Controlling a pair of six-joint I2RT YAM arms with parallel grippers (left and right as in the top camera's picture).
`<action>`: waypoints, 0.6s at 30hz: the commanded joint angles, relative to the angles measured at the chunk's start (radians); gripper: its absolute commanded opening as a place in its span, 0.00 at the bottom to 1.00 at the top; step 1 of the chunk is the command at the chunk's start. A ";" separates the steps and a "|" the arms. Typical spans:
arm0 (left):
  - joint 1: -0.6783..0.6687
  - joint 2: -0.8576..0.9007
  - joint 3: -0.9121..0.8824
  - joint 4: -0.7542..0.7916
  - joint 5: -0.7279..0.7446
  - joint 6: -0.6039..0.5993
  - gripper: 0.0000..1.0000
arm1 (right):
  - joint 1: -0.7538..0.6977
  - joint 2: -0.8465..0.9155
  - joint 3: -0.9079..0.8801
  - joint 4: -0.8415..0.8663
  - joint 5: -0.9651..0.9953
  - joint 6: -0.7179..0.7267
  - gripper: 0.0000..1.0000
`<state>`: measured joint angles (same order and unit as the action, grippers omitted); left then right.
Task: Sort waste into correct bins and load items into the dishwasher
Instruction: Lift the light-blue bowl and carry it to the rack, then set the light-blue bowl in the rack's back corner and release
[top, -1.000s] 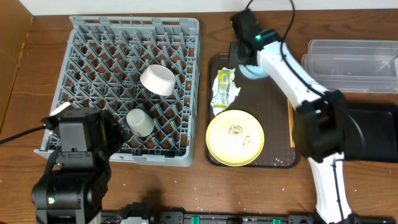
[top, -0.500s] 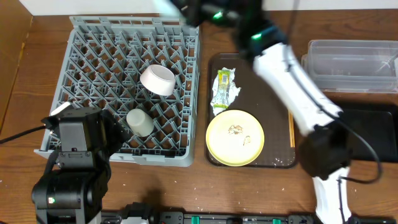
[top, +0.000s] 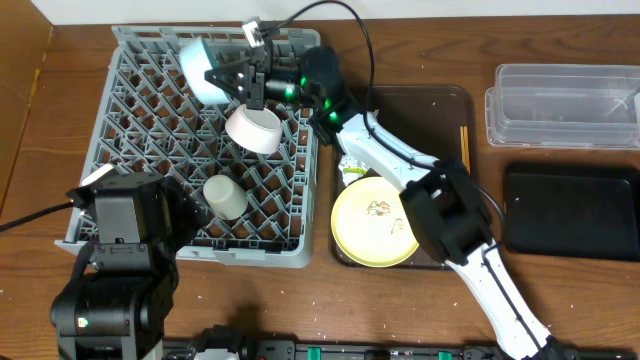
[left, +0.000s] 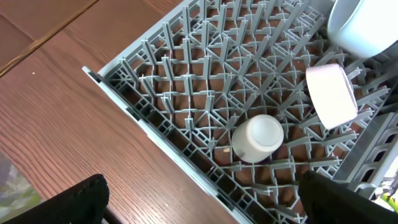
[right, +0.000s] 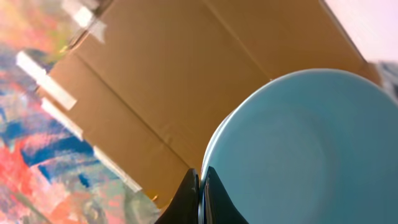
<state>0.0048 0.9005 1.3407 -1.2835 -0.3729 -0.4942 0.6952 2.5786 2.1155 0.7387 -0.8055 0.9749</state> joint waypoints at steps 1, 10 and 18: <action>0.003 0.000 0.011 -0.003 -0.009 -0.002 0.98 | -0.044 0.078 0.002 0.051 0.039 0.118 0.01; 0.003 0.000 0.011 -0.003 -0.010 -0.001 0.98 | -0.149 0.117 0.002 0.041 0.026 0.160 0.02; 0.003 0.000 0.011 -0.003 -0.010 -0.001 0.98 | -0.203 0.116 0.010 -0.040 -0.029 0.199 0.14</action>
<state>0.0048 0.9005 1.3407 -1.2835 -0.3725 -0.4942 0.5083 2.6884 2.1132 0.6994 -0.7914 1.1561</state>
